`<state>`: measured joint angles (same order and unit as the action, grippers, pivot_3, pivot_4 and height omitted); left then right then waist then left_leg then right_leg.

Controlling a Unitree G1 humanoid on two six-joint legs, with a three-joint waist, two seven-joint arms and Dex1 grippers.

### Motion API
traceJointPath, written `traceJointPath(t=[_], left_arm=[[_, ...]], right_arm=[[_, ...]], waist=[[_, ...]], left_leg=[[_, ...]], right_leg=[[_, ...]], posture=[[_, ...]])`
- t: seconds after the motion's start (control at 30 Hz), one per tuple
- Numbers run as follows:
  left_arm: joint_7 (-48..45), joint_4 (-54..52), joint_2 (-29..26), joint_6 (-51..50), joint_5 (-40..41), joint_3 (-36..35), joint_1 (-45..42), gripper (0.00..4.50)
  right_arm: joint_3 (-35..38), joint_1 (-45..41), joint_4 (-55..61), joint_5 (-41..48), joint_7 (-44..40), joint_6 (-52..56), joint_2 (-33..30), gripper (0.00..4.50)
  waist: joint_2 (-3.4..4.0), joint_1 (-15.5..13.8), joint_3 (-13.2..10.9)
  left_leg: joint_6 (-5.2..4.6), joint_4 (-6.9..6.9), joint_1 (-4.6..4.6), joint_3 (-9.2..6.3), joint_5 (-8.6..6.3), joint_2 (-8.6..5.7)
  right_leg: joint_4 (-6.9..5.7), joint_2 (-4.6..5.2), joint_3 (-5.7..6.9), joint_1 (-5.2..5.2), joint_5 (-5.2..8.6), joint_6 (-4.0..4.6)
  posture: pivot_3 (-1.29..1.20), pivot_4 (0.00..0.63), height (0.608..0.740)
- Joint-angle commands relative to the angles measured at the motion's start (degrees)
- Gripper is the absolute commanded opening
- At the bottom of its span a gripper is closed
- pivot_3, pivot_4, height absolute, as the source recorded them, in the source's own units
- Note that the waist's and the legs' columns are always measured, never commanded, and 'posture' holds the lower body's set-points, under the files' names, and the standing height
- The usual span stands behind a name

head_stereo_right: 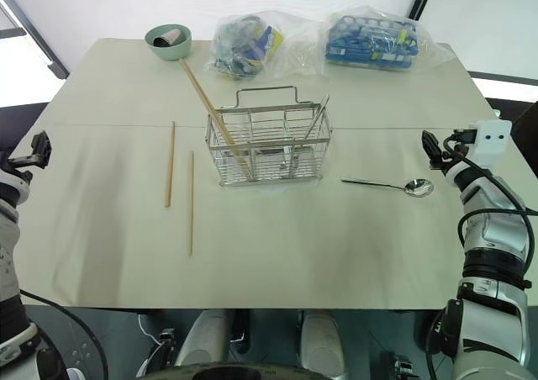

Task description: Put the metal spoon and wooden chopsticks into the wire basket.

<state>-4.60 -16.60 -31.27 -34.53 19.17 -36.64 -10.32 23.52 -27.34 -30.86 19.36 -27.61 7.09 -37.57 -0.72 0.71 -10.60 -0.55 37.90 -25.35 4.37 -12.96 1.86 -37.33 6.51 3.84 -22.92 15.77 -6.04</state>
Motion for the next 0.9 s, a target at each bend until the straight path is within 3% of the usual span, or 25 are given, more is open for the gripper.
traceJointPath(t=[0.03, 0.9], left_arm=[[-0.1, -1.7, -0.7, 0.8, -0.5, 0.1, -0.1, 4.43], [-0.8, -3.1, -3.4, -3.0, 0.2, -1.2, 0.1, 4.43]], right_arm=[[1.9, 0.0, 2.0, 0.7, -0.1, -0.3, -1.7, 3.54], [1.1, -2.3, 1.3, 0.4, -0.7, -0.1, -2.6, 3.54]], waist=[[0.00, 0.0, 0.0], [0.00, 0.0, 0.0]], left_leg=[[0.00, 0.00, 0.00, 0.00, 0.00, 0.00], [-0.01, -0.02, 0.00, 0.01, -0.01, 0.00]], right_leg=[[0.00, 0.00, 0.00, 0.00, 0.00, 0.00], [0.00, 0.01, -0.06, -0.06, 0.00, 0.00]], posture=[[0.00, 0.150, 0.717], [0.00, 0.150, 0.717]])
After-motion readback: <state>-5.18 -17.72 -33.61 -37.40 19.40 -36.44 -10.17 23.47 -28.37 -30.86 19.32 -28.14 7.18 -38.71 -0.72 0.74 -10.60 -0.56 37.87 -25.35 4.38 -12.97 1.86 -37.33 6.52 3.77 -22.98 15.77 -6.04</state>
